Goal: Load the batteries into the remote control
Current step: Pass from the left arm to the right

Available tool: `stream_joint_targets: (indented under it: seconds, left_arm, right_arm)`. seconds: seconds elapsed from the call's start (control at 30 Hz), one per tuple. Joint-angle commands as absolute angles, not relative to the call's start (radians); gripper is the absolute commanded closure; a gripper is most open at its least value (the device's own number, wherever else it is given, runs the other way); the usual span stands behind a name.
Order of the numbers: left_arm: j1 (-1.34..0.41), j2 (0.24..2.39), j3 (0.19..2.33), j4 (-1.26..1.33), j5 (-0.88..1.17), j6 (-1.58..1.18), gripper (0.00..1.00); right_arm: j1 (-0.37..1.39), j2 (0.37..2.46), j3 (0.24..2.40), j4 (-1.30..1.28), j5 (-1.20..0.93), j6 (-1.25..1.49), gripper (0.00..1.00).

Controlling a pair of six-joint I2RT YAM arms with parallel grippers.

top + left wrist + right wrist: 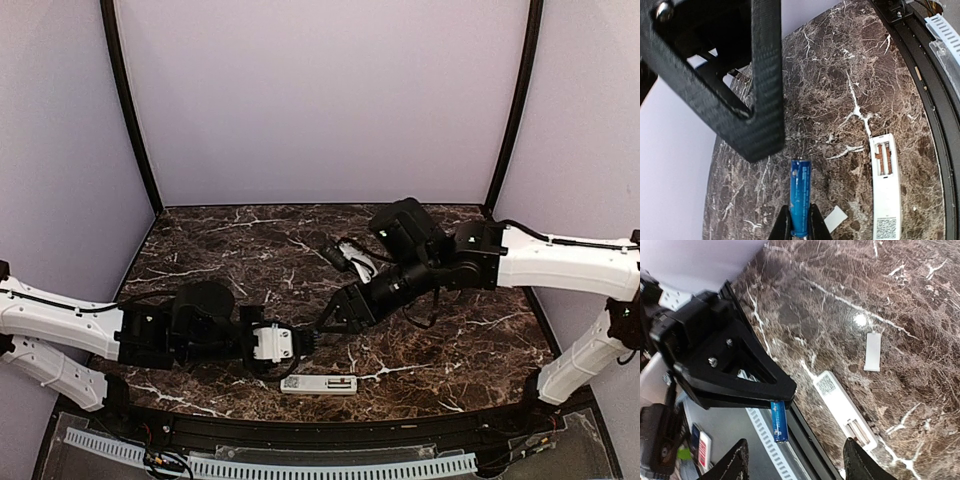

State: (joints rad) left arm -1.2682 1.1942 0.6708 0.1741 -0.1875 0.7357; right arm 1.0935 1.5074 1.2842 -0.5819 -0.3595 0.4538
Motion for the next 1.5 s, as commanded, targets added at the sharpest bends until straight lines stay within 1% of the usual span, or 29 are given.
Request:
stream_joint_targets:
  seconds: [0.0,0.13,0.23,0.3,0.33,0.47,0.6,0.77,0.93,1.1,1.33,1.47]
  left_arm:
    - [-1.27,1.211,0.707,0.09,-0.13,0.495,1.0]
    - [-1.266,1.23,0.739,0.07,-0.128,0.449,1.0]
    - [-1.266,1.229,0.744,0.079,-0.111,0.436,1.0]
    - [-1.265,1.225,0.744,0.082,-0.105,0.428,1.0]
    - [-1.264,1.225,0.744,0.082,-0.106,0.427,1.0]
    - [-1.263,1.22,0.742,0.078,-0.118,0.424,1.0]
    - [-1.26,1.221,0.742,0.079,-0.121,0.42,1.0]
    - [-1.257,1.224,0.742,0.083,-0.123,0.421,1.0]
    - [-1.254,1.228,0.743,0.083,-0.121,0.428,1.0]
    - [-1.252,1.23,0.747,0.081,-0.12,0.426,1.0]
    - [-1.251,1.226,0.743,0.078,-0.127,0.423,1.0]
    - [-1.249,1.228,0.742,0.076,-0.128,0.421,1.0]
  right_arm:
    - [1.097,1.418,1.122,-0.236,-0.315,0.678,0.41]
    - [1.106,1.393,1.029,-0.097,-0.311,0.754,0.47]
    - [1.109,1.399,1.008,-0.056,-0.323,0.774,0.52]
    - [1.109,1.409,1.005,-0.054,-0.33,0.778,0.6]
    - [1.11,1.412,1.005,-0.054,-0.335,0.781,0.63]
    - [1.113,1.403,0.976,-0.034,-0.357,0.803,0.66]
    - [1.121,1.412,0.957,-0.043,-0.366,0.824,0.63]
    - [1.127,1.411,0.934,-0.055,-0.362,0.832,0.64]
    - [1.131,1.414,0.927,-0.035,-0.384,0.838,0.78]
    - [1.135,1.437,0.931,-0.004,-0.417,0.845,0.84]
    - [1.14,1.445,0.953,-0.014,-0.422,0.842,1.0]
    - [1.139,1.431,0.951,-0.028,-0.409,0.85,1.0]
